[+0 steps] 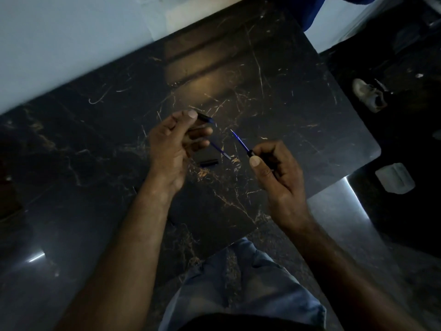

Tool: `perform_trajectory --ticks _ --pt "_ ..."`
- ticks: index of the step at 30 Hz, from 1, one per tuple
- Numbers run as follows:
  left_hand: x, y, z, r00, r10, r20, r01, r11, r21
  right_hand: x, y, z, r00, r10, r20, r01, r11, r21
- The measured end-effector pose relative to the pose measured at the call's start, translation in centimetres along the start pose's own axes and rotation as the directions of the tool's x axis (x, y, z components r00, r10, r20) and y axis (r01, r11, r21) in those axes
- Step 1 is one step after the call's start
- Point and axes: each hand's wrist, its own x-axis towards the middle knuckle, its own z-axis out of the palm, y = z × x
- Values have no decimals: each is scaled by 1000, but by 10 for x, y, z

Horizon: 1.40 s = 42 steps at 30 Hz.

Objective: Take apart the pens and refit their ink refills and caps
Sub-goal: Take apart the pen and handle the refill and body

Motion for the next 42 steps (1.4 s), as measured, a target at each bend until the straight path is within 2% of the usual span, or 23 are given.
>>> perform_trajectory --ticks 3,8,26,31,42 --pt "-24 15 12 999 5 46 1 990 -138 -1 -1 3 1000 0 -5 0 1000 -17" --pt "-41 24 24 999 33 40 -27 987 -159 2 -5 6 1000 -30 8 30 998 -46" --pt "-54 18 30 980 184 81 -184 983 -10 -1 -9 0 997 -76 22 77 996 -52" --pt "-58 18 30 976 210 57 -209 978 -20 -1 -8 -1 996 -80 29 82 995 -49" --pt "-59 8 30 934 319 163 -349 912 215 4 -8 -1 991 -132 30 134 984 -115"
